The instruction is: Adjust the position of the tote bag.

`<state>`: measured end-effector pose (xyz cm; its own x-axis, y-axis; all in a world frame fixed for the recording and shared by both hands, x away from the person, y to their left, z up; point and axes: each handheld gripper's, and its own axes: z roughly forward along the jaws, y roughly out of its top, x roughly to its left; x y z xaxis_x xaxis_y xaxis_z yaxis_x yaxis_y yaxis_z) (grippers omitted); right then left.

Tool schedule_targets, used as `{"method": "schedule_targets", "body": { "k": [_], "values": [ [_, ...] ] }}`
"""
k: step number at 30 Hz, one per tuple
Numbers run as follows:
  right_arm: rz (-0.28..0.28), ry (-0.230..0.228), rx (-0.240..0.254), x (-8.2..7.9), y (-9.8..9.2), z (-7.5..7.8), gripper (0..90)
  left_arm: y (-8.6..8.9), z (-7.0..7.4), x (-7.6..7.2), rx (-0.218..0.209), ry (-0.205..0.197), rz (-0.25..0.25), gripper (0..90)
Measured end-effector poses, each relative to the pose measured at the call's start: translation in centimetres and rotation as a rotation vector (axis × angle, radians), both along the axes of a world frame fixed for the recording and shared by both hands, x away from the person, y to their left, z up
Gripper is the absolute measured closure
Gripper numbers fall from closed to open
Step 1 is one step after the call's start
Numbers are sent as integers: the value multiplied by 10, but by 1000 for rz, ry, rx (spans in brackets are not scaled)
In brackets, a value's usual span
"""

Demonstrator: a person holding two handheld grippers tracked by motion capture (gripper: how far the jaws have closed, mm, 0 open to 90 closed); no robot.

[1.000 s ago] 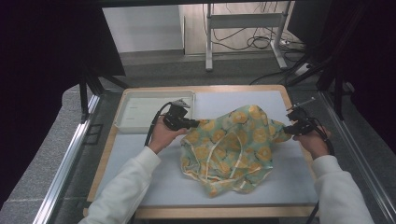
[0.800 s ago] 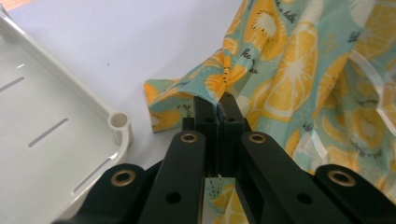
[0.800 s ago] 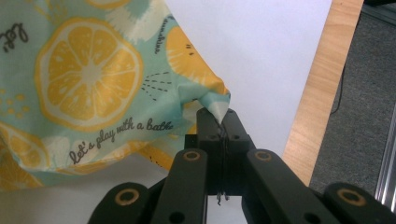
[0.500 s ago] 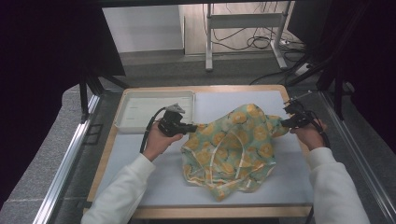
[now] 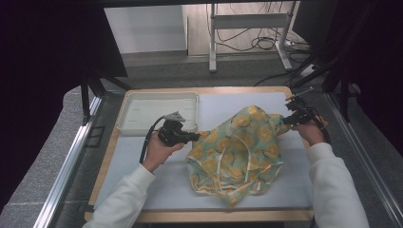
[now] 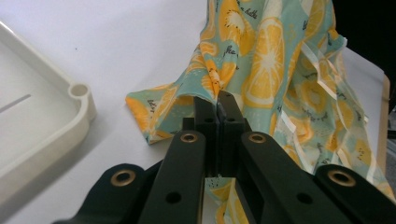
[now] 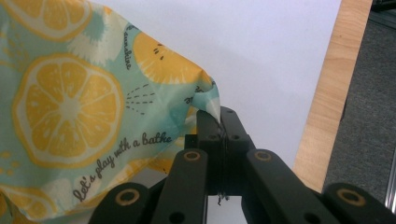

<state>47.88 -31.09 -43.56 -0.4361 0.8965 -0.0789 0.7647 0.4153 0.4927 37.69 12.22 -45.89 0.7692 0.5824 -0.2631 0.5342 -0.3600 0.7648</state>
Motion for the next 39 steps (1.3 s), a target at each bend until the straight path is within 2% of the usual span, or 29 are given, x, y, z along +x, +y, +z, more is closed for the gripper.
{"method": "schedule_targets", "body": {
  "k": [12, 16, 28, 37, 39],
  "values": [
    [5, -12, 34, 19, 9, 1, 889, -1, 2, -16, 0, -3, 0, 896],
    [18, -29, 22, 23, 17, 1, 889, 0, -1, -19, 4, -2, 3, 895],
    [-19, -9, 37, 21, 7, -16, 887, -1, -7, -22, 20, -10, -2, 893],
    [-15, 0, 47, 16, 1, -24, 885, -3, -12, -22, 28, -7, 5, 889],
    [-12, 8, 37, 15, 0, -26, 884, -3, -12, -22, 28, -8, 6, 888]
  ]
}}
